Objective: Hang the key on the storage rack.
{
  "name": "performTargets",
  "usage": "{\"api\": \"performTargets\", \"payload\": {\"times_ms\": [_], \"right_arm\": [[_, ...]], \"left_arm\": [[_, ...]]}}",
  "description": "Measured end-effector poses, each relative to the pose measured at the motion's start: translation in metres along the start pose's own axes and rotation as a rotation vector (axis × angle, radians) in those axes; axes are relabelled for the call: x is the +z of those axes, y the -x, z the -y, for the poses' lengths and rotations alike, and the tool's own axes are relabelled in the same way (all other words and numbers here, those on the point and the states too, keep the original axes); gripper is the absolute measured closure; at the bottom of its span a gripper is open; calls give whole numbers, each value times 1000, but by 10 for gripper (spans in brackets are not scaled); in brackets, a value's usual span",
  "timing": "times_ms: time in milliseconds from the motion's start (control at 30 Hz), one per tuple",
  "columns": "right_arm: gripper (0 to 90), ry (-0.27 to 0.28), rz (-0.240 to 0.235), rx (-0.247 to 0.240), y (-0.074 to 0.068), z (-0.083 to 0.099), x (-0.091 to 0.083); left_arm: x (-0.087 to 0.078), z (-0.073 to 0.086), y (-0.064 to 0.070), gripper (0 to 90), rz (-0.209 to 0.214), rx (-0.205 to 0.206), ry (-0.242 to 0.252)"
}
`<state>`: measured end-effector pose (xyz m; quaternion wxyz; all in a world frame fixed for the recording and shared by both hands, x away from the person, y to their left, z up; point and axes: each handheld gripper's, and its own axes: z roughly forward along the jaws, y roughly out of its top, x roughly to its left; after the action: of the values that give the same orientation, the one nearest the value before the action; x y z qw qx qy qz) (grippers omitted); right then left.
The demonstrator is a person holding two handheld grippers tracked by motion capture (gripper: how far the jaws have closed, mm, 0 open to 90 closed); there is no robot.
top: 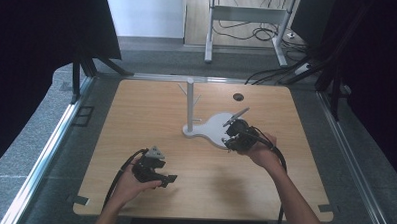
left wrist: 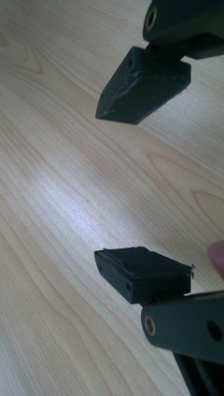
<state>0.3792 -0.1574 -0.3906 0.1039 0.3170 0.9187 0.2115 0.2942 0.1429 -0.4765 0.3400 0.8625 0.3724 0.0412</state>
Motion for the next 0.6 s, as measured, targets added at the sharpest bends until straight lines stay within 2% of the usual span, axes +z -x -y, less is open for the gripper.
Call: {"api": "performTargets", "payload": {"times_ms": [600], "right_arm": [[845, 19, 1, 8, 6, -19, 4]], "left_arm": [[0, 0, 0, 281, -1, -4, 1]]}}
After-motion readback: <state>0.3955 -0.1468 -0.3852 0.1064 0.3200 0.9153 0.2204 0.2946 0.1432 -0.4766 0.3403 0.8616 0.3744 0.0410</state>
